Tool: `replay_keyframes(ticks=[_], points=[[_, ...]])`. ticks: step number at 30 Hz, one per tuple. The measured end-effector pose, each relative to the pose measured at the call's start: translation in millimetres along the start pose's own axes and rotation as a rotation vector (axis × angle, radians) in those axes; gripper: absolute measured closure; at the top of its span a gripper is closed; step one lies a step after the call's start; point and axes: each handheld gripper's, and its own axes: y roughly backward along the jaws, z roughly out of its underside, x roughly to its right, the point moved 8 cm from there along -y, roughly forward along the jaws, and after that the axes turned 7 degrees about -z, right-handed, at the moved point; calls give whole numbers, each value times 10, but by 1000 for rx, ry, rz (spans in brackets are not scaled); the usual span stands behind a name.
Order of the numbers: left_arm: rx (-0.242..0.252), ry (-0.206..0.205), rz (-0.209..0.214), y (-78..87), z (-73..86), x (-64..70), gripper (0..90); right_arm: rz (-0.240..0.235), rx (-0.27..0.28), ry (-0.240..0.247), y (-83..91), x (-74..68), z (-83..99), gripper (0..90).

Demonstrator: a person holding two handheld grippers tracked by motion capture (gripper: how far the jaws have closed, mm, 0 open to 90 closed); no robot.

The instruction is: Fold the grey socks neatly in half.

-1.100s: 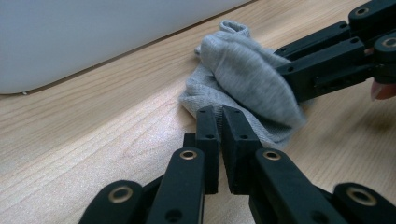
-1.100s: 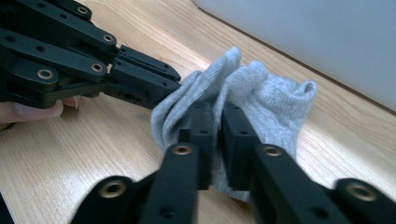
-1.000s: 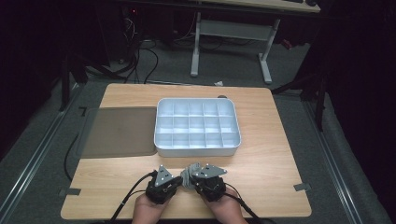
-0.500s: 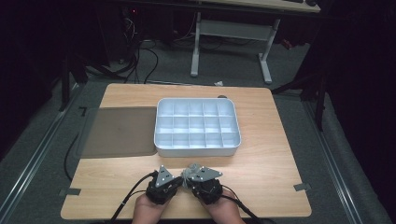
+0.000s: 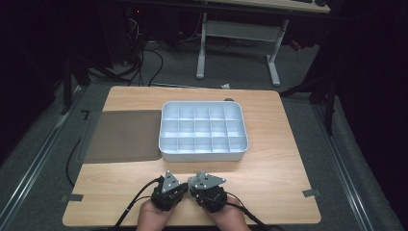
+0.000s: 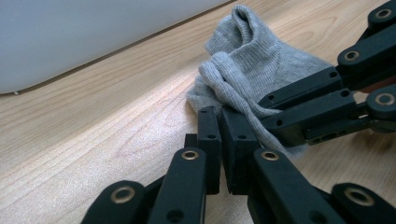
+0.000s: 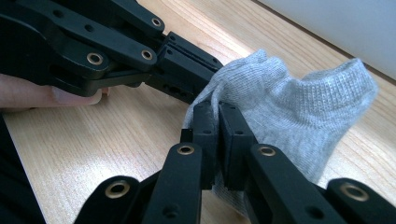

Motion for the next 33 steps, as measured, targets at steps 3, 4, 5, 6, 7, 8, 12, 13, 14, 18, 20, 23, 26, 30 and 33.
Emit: replay_keyframes(ticks=[3, 4, 5, 6, 7, 8, 12, 13, 14, 18, 20, 23, 26, 30, 33], points=[[0, 2, -2, 2, 0, -4, 860, 1, 4, 1, -8, -4, 4, 873], [2, 5, -2, 3, -1, -9, 856, 1, 9, 0, -11, -4, 4, 873], [4, 11, -3, 6, -2, -14, 851, 1, 8, 0, -9, -4, 8, 873], [10, 19, -5, 9, -5, -20, 843, 2, 9, -3, -9, -6, 10, 873], [14, 17, -9, 18, -6, -34, 835, 2, 10, -3, -9, -6, 11, 874], [22, 23, -13, 30, -14, -46, 833, 2, 11, -2, -9, -4, 12, 874], [76, 51, -24, 126, -98, -110, 843, 3, 19, 1, -13, -6, 15, 874], [90, 55, -26, 152, -121, -121, 850, 4, 16, 3, -10, -4, 18, 874], [101, 59, -24, 175, -144, -124, 863, 4, 17, 2, -10, -5, 19, 874], [138, 57, -8, 222, -226, -76, 892, 5, 18, 5, -12, -6, 22, 875], [153, 41, 13, 213, -290, 15, 897, 7, 26, 3, -17, -12, 22, 874], [151, 32, 42, 149, -337, 117, 898, 9, 29, 3, -18, -14, 23, 874], [118, 1, 35, 46, -313, 143, 900, 17, 30, 7, -16, -21, 29, 872], [79, 18, 27, -54, -243, 80, 900, 17, 39, 10, -16, -26, 30, 859], [68, 31, 30, -88, -211, 45, 900, 0, 49, 0, 25, -57, 26, 757]])
